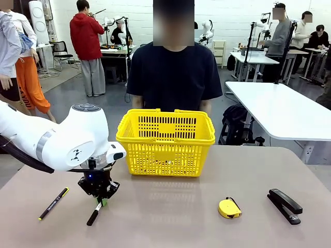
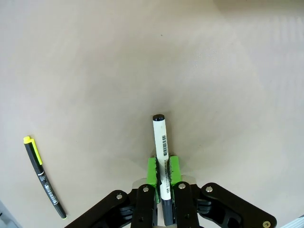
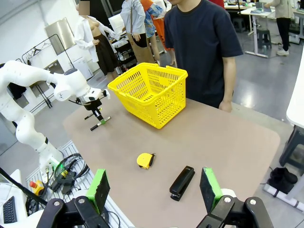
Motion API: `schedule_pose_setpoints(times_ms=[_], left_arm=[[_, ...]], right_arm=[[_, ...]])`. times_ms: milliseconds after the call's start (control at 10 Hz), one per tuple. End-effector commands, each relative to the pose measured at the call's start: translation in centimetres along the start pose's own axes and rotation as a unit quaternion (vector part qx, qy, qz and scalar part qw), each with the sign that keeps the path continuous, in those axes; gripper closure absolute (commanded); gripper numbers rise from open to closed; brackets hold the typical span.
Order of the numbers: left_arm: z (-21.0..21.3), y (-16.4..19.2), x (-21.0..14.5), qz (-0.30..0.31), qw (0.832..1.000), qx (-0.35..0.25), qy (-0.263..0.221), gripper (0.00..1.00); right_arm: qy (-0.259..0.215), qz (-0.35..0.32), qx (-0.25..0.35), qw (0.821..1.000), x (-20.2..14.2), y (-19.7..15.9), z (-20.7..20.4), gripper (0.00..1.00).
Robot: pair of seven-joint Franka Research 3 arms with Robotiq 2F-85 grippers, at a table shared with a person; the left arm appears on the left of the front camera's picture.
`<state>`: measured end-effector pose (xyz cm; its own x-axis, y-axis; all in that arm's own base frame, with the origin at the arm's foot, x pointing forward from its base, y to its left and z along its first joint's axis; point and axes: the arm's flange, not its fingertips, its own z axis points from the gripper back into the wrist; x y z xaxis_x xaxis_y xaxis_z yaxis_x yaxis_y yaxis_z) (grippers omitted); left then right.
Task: Place the items the person wants into the basket.
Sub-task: Pick up the item the person points to and place it in the Market Basket.
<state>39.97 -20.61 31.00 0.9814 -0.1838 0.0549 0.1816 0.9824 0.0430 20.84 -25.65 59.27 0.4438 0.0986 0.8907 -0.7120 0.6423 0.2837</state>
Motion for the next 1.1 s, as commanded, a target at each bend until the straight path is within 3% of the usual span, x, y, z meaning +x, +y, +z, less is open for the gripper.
schedule_pose_setpoints(times_ms=[0,200,400,500,700,1000], left_arm=[[-0.1,0.4,0.0,-0.007,1.000,-0.008,0.004,1.00],[0.2,0.5,-0.1,-0.020,1.000,-0.007,0.005,1.00],[6.6,1.6,-0.3,-0.127,0.991,0.029,0.039,1.00],[11.7,2.9,-0.9,-0.160,0.985,0.064,0.020,1.00],[19.5,4.8,-2.8,-0.219,0.974,0.051,-0.011,1.00],[25.7,6.1,-4.9,-0.271,0.960,0.002,-0.065,1.00]], right_arm=[[-0.012,0.007,0.004,1.000,0.1,-0.1,0.1,0.00],[-0.012,0.007,0.004,1.000,0.1,-0.1,0.1,0.00],[-0.012,0.007,0.004,1.000,0.1,-0.1,0.1,0.00],[-0.012,0.007,0.004,1.000,0.1,-0.1,0.1,0.00],[-0.012,0.007,0.004,1.000,0.1,-0.1,0.1,0.00],[-0.012,0.007,0.004,1.000,0.1,-0.1,0.1,0.00]])
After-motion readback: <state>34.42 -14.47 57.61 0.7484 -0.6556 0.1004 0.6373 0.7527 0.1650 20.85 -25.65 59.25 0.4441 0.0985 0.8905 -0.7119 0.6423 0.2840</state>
